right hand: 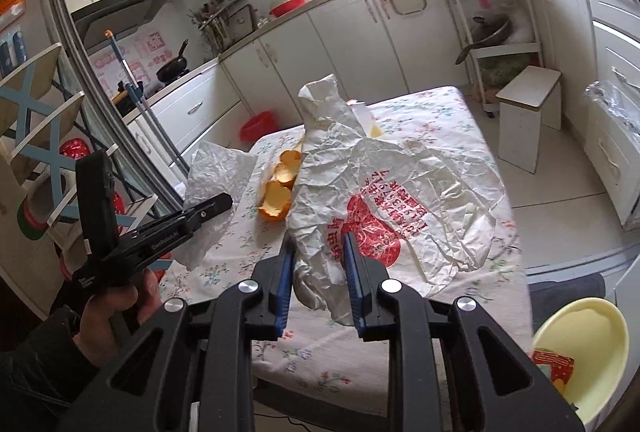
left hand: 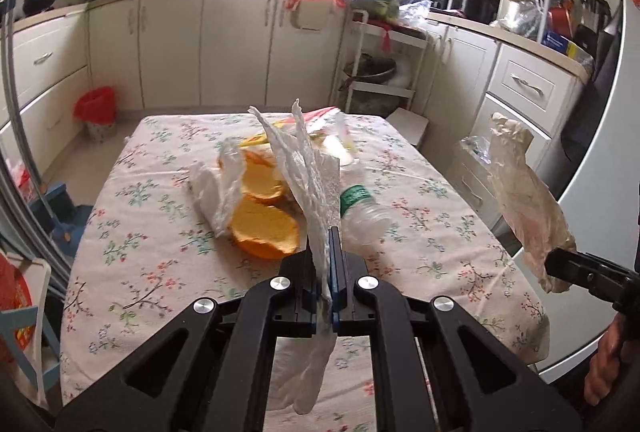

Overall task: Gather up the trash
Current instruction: 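Carry tissue and plastic bag to the yellow bin and open both tools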

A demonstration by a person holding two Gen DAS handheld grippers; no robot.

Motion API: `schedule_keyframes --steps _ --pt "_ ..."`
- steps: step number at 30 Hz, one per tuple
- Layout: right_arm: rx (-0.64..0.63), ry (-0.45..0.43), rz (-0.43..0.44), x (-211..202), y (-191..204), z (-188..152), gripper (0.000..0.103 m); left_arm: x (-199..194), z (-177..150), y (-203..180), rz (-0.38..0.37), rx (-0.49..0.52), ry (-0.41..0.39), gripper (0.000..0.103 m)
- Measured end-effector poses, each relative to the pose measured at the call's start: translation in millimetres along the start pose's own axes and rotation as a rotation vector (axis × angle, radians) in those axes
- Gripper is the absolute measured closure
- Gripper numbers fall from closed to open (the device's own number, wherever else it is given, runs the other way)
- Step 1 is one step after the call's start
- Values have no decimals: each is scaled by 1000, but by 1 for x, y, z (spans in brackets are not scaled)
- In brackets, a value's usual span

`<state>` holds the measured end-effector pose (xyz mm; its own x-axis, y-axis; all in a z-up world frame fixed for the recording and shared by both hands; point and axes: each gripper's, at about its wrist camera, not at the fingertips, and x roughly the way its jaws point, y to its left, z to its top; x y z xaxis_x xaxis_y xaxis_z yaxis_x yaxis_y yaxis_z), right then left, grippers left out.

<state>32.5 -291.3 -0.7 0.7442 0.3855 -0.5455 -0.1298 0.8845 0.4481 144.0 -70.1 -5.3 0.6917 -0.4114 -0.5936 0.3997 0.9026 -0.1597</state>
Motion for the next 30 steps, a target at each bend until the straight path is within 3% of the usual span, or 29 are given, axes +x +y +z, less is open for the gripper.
schedule_keyframes --steps 13,19,26,30 --pt "78 -29 -110 -29 -41 -6 78 11 -3 -66 -79 128 2 99" --pt "156 -40 -196 -47 -77 -17 77 21 -2 -110 -194 162 26 99" --pt "352 -4 -309 -68 -150 -46 77 32 -8 -175 -325 226 66 99" --pt "451 24 -315 -75 -177 -61 77 42 -17 -205 -366 242 105 99"
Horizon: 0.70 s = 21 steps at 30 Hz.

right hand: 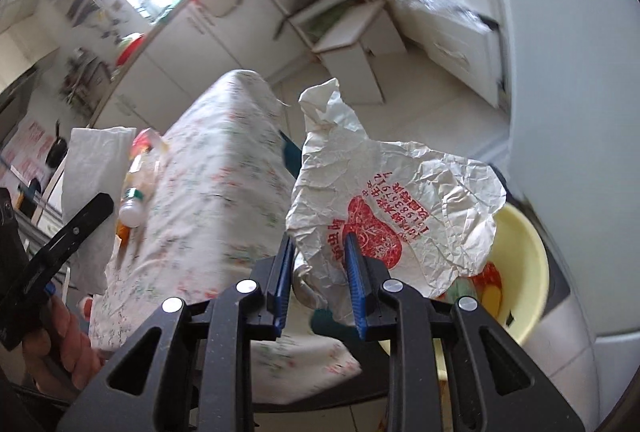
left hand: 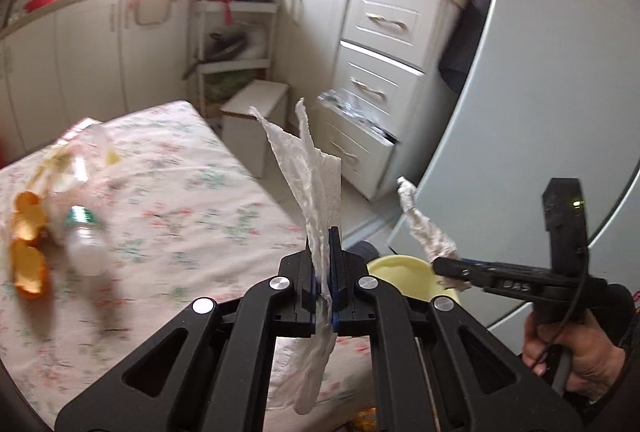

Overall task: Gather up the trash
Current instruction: 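Carry tissue and plastic bag to the yellow bin and open both tools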

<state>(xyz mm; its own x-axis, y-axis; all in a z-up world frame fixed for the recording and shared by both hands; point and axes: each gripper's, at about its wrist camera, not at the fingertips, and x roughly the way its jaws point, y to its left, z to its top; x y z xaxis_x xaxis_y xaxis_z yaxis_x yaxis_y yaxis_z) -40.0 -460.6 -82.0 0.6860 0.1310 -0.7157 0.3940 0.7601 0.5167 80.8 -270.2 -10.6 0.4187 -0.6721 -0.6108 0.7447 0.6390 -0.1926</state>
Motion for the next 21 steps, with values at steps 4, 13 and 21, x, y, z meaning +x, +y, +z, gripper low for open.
schedule_keyframes --steps 4,13,21 --pt "36 8 9 -1 -6 0 77 23 1 -18 -33 -15 37 99" --pt "23 -117 -44 -33 2 7 76 67 4 -56 -108 -11 118 99" --pt "-229 -442 -18 -120 70 4 55 108 -5 -90 -206 44 284 67"
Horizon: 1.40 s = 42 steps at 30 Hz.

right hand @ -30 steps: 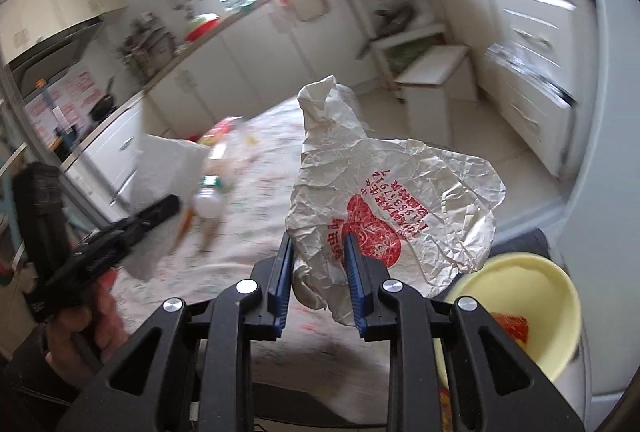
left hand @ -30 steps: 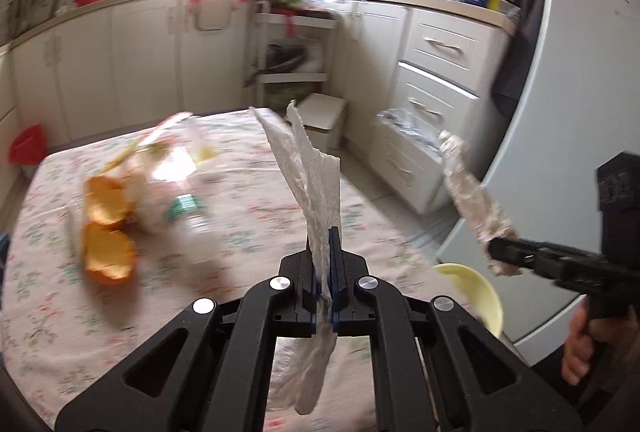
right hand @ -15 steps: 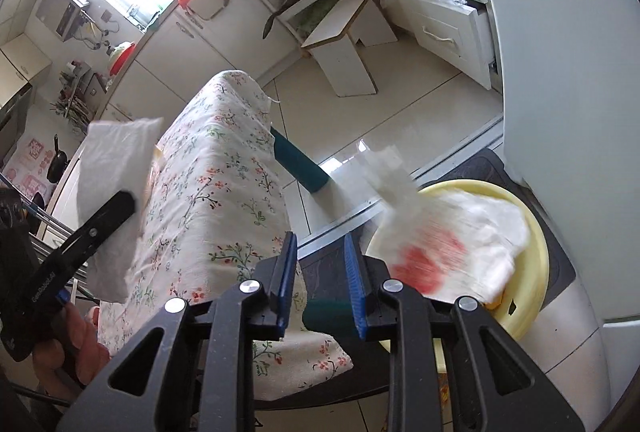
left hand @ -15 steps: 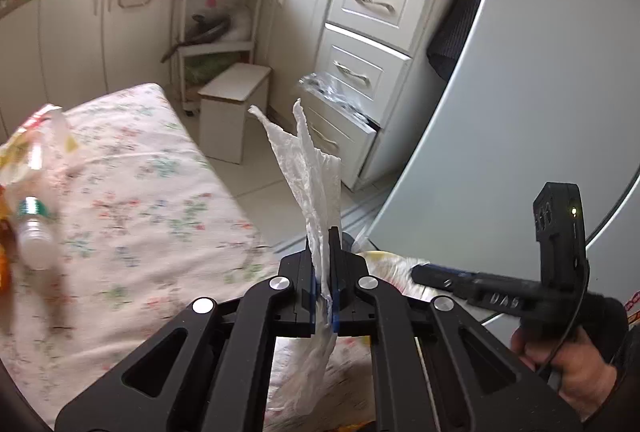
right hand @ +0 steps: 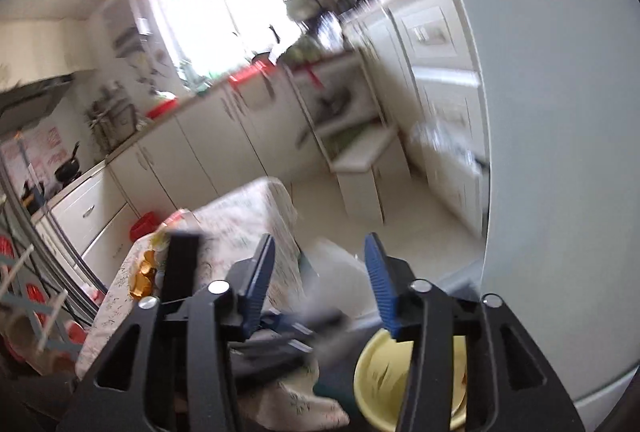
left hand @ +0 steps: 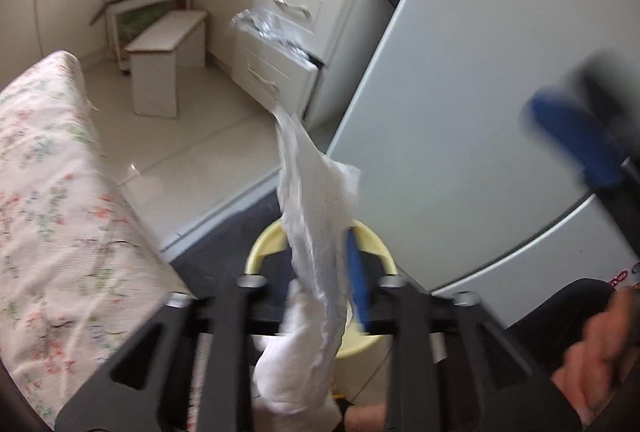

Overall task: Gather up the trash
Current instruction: 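Carry tissue and plastic bag to the yellow bin and open both tools, then move both tools back over the table toward the remaining trash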

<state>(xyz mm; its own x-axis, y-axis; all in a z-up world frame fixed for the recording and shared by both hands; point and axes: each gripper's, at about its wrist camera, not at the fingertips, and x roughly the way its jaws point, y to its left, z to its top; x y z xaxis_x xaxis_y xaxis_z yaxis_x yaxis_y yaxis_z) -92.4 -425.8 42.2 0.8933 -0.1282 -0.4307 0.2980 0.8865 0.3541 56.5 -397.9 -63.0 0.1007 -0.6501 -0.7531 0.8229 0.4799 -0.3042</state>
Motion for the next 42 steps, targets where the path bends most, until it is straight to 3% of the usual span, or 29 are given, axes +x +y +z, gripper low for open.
schedule_keyframes --steps 1,6,11,13,17,19,27,34,42 --pt "-7 -10 7 -2 2 0 53 3 0 -1 -1 -9 4 60" --pt "41 18 33 9 -7 -1 52 -2 -1 1 0 -40 -8 49" --pt "59 22 50 12 -1 1 49 -21 -4 14 59 -65 -32 43" --pt "45 20 63 14 7 1 44 -35 -7 20 110 -72 -52 31" --pt "22 27 100 19 26 1 37 -75 -20 39 261 -74 -109 19" --pt "2 32 110 23 38 0 28 -98 -29 53 334 -80 -138 14" --pt "-106 71 125 41 97 -10 12 -183 -68 122 528 -181 -240 9" --pt "-186 98 133 51 138 -20 8 -222 -99 171 544 -360 -304 9" --pt "-393 114 106 63 195 -33 7 -247 -116 192 578 -451 -349 8"
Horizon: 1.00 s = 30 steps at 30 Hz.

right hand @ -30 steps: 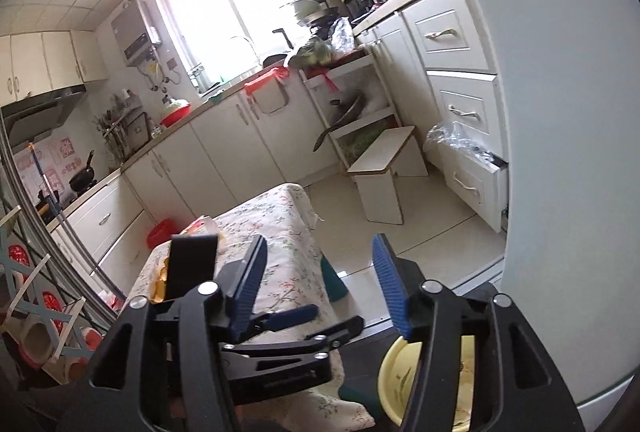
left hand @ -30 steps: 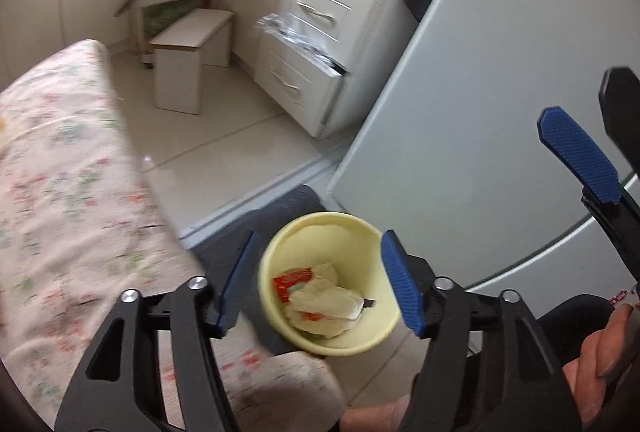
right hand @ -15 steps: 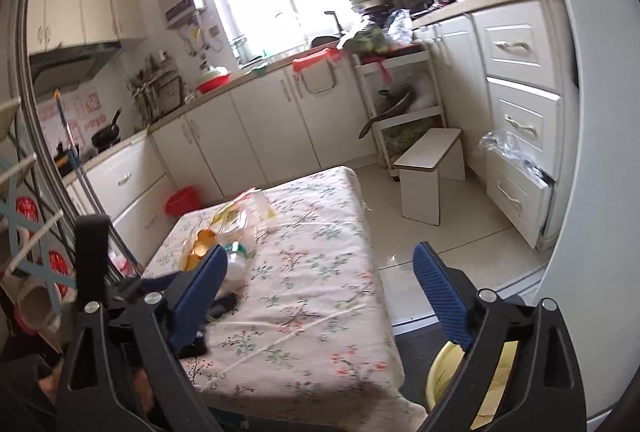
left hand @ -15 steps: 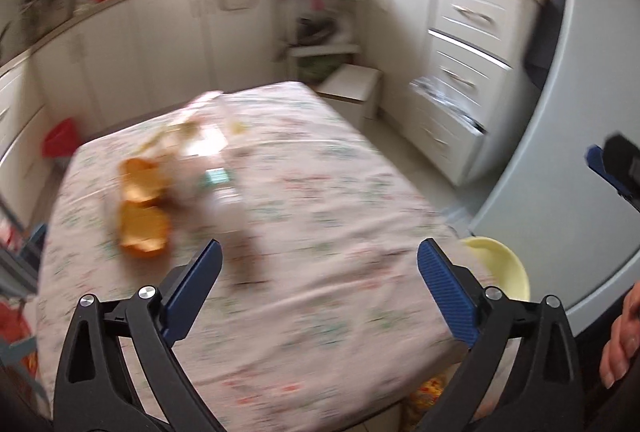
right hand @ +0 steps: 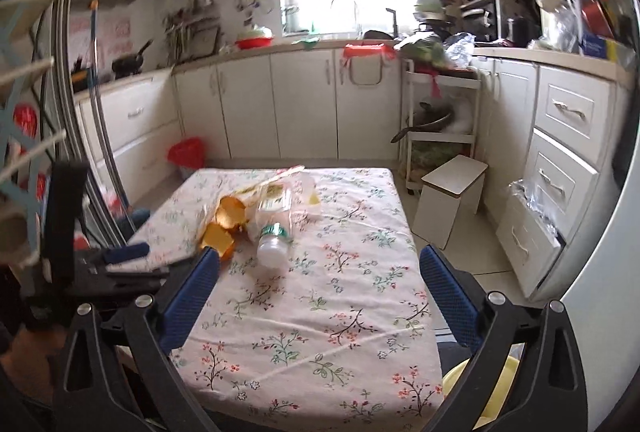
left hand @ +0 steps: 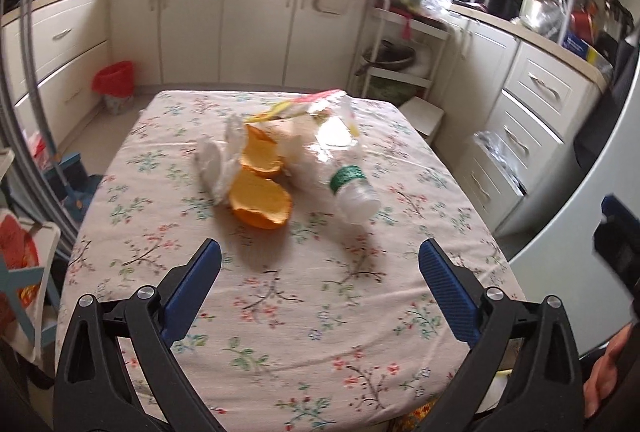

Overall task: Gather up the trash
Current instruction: 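Move both tools back over the table toward the remaining trash, then grasp the snack wrapper with the left tool while the right tool grasps the water bottle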

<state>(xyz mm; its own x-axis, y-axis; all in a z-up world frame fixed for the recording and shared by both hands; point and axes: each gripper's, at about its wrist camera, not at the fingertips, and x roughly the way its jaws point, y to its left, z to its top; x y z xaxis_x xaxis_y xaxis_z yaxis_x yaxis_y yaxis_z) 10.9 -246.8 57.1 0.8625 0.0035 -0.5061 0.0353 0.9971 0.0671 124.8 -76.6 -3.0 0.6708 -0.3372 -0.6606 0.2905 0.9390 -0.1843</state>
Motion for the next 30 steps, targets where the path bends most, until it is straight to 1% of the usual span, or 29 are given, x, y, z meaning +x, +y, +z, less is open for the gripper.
schedule_keyframes --steps 2,5,7,10,14,17,19,22,26,28,30 --pt "15 27 19 7 2 -3 7 -2 1 8 4 -24 1 8" --pt "65 49 34 20 5 -6 7 -5 2 20 25 -54 0 8" --pt "76 55 43 26 10 -8 7 -5 3 29 33 -85 8 8" --pt "47 50 42 31 20 -9 7 -3 4 42 44 -134 20 8" --pt "27 53 59 37 29 -11 7 -2 2 53 75 -165 25 8" --pt "30 66 64 46 32 -10 7 3 4 61 83 -187 39 8" --pt "28 77 67 58 35 -5 7 9 12 66 94 -179 40 8" --pt "20 95 71 77 40 1 7 17 30 70 125 -134 15 8" --pt "-12 134 76 106 52 6 7 34 49 77 128 -118 7 8" --pt "-25 159 80 119 56 6 7 42 56 77 106 -119 7 8" --pt "-35 182 80 131 60 5 7 50 69 75 82 -109 -16 8"
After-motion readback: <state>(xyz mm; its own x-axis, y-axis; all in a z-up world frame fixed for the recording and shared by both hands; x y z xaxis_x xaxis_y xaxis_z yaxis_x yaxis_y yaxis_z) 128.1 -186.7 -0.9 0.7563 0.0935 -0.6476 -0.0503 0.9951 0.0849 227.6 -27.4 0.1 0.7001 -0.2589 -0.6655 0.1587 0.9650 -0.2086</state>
